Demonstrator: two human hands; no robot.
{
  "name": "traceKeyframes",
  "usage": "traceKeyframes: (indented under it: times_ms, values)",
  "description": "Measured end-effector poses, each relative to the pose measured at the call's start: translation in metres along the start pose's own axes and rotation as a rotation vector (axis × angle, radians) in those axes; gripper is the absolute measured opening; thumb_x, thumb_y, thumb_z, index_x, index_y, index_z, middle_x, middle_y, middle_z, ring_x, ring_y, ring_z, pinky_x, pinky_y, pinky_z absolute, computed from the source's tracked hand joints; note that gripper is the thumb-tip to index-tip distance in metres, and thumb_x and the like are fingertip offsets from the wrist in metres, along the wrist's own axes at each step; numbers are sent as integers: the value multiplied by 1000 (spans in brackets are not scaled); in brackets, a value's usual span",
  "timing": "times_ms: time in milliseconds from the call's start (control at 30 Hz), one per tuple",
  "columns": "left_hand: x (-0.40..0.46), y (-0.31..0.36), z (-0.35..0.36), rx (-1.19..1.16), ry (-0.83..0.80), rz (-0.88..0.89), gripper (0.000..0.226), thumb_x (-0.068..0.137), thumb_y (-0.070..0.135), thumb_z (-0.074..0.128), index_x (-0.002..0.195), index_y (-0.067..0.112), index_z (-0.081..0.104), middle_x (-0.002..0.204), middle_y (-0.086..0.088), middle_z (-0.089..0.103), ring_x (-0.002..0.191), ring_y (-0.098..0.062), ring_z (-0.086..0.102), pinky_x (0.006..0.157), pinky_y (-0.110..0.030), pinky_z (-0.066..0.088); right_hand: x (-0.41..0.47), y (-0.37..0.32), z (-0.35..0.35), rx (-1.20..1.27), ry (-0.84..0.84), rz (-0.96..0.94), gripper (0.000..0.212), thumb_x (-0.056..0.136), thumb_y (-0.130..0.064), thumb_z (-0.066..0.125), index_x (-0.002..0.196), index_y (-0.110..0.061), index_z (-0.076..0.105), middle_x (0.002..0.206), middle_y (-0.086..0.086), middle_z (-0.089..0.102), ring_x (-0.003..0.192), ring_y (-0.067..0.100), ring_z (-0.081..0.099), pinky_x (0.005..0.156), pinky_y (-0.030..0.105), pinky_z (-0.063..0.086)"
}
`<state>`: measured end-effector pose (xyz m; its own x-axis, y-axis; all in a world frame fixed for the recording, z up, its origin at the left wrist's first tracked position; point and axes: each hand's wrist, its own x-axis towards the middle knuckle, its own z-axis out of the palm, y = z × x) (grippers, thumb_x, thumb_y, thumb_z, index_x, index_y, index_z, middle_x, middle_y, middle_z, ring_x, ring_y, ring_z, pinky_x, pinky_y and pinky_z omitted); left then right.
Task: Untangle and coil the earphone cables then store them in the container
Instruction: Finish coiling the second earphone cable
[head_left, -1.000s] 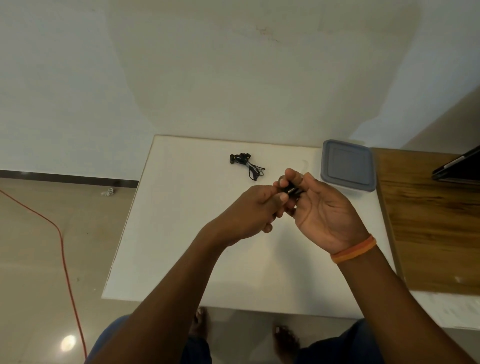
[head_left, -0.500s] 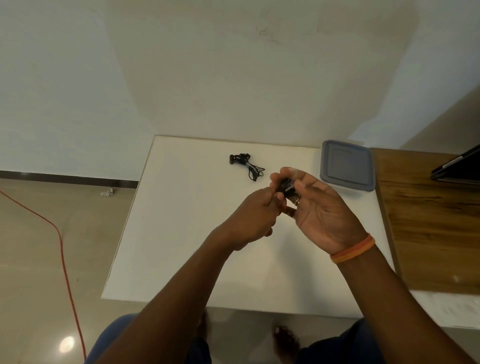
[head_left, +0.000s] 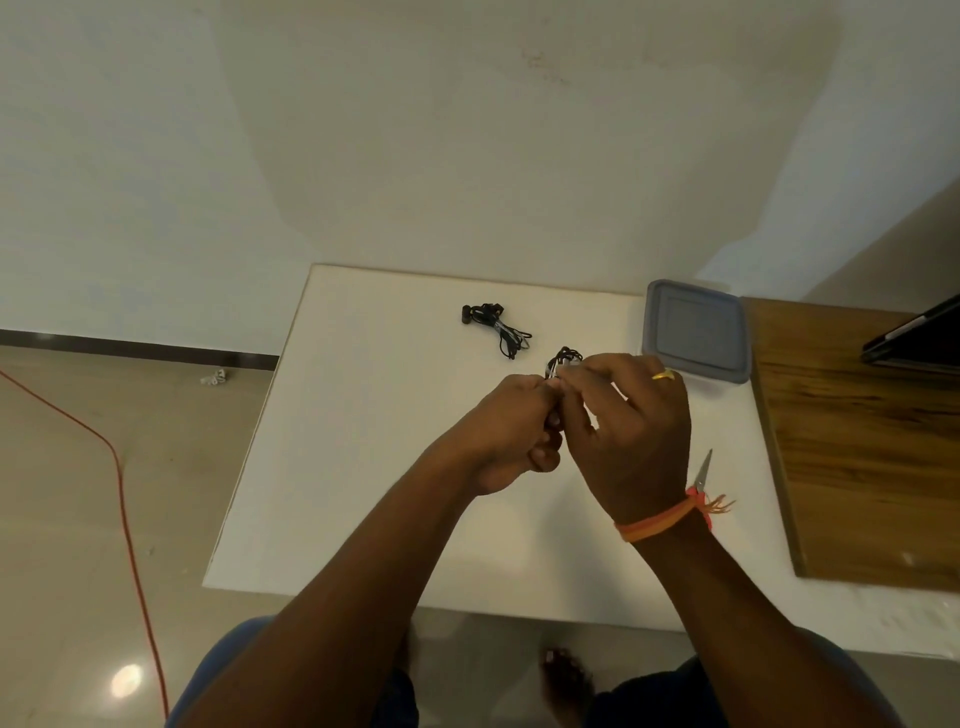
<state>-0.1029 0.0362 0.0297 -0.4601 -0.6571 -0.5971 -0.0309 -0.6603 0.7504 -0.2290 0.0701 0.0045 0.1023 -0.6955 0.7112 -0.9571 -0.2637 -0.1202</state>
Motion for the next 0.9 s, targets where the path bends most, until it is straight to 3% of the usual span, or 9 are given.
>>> traceKeyframes:
  times_ms: [267,500,900]
  values:
    - [1,1,-4,137,52,22,29,106,23,34,81,12,45,67,-2,30,49,-10,21,45,-21,21,0,4,1,-75,-24,-23,16,90,-19,66,92,-7,75,88,10,72,79,30,65,69,38,48]
    - [1,0,-7,130,37,28,30,104,20,36,75,14,41,68,-3,28,51,-12,19,48,-25,18,-3,5,3,-10,-79,-68,20,90,-20,61,95,-7,76,89,11,72,81,32,66,74,41,48]
    - [1,3,-10,88,26,23,24,104,24,38,84,13,43,67,-1,31,53,-12,21,48,-23,20,-5,4,4,32,-70,-50,19,91,-18,62,98,-5,74,90,13,71,82,33,66,72,44,51]
